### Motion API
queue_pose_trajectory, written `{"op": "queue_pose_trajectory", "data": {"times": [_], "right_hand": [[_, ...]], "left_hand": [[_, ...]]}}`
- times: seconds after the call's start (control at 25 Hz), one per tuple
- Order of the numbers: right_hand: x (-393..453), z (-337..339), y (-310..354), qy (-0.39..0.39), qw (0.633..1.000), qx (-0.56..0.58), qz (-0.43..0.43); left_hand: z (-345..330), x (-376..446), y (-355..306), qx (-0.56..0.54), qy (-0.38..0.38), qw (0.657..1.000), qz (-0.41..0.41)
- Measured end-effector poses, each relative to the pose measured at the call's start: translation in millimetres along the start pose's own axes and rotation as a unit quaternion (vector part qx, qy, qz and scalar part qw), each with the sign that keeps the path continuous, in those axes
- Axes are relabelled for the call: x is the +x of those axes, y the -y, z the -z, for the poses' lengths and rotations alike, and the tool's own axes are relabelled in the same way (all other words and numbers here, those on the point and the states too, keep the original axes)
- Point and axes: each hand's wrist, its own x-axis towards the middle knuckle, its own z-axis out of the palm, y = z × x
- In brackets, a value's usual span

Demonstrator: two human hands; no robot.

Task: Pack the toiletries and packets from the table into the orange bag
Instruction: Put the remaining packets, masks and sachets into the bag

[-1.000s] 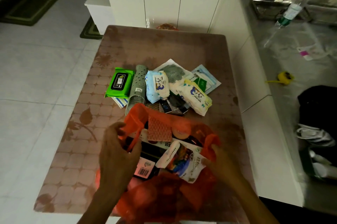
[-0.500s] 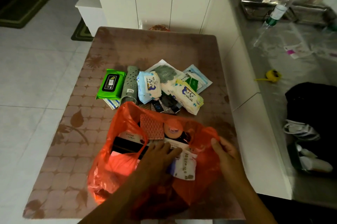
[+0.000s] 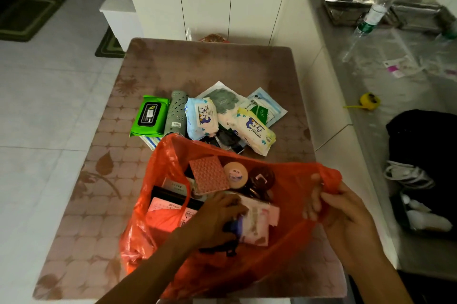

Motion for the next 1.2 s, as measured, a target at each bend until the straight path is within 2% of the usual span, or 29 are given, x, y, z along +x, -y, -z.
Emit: {"op": "queue_pose_trajectory", "data": {"times": [0.04,0.12,0.16,0.24,0.28,0.32,0.36,0.4,0.44,0.52,0.56,0.6,0.64,0.68,0.72,0.8,0.84,0.92,0.96,1.04,1.08,1.16,1.2], "right_hand": [[5,-4,0,-0.049,0.995,-0.078,-0.023],[12,-11,-1,-0.162,0.946,-0.276,-0.040],[12,-17,-1,-0.210,0.914,-0.347,-0.012],[3,-39,-4,-0.253,0.853,-0.430,0.150],[-2,-54,-12,-0.242,0.813,-0.464,0.256],[-4,-70,-21,-0.199,0.770,-0.496,0.348],[-1,-82,-37,-0.133,0.732,-0.528,0.409],[6,-92,-54,-0.055,0.706,-0.560,0.431],[16,-96,-72,0.026,0.701,-0.590,0.400],[38,-93,-104,0.168,0.686,-0.676,0.212],[45,-88,-116,0.200,0.653,-0.723,0.105],[49,-83,-123,0.205,0.617,-0.759,0.034],[51,-78,-123,0.193,0.608,-0.770,0.015],[52,-78,-118,0.176,0.624,-0.761,0.039],[55,-82,-109,0.155,0.664,-0.727,0.085],[71,-92,-90,0.087,0.766,-0.621,0.142],[91,-95,-80,0.037,0.799,-0.577,0.169],[154,-93,-65,-0.046,0.833,-0.526,0.162],[192,-88,-64,-0.062,0.832,-0.535,0.133],[260,-68,-74,-0.060,0.770,-0.631,0.073],[284,-57,-87,-0.032,0.752,-0.657,0.031],[313,-35,-112,0.025,0.736,-0.677,-0.012],[319,-29,-122,0.034,0.737,-0.675,-0.008]], "left_hand": [[0,0,-5,0.003,0.027,1.000,0.009],[0,-8,-10,0.011,0.013,0.999,0.043],[1,-14,-11,0.022,-0.018,0.999,0.046],[6,-24,-10,0.016,-0.087,0.995,0.047],[13,-26,-8,0.002,-0.126,0.991,0.043],[23,-25,-8,0.002,-0.162,0.986,0.031],[36,-23,-9,0.018,-0.194,0.981,0.022],[50,-20,-8,0.041,-0.221,0.974,0.021],[64,-16,-4,0.074,-0.249,0.965,0.031],[89,-11,12,0.124,-0.250,0.954,0.107],[97,-10,25,0.142,-0.233,0.950,0.155],[102,-8,38,0.153,-0.212,0.947,0.188],[106,-6,50,0.160,-0.196,0.944,0.210],[107,-3,62,0.161,-0.177,0.943,0.230],[107,-1,72,0.153,-0.155,0.943,0.252],[107,3,86,0.106,-0.117,0.939,0.307],[108,4,90,0.086,-0.112,0.933,0.332],[107,4,96,0.081,-0.125,0.926,0.346],[107,2,100,0.094,-0.139,0.924,0.344],[110,-7,97,0.108,-0.166,0.931,0.307],[108,-12,93,0.122,-0.174,0.934,0.288],[109,-21,82,0.135,-0.172,0.941,0.258],[117,-23,80,0.126,-0.164,0.945,0.253]]}}
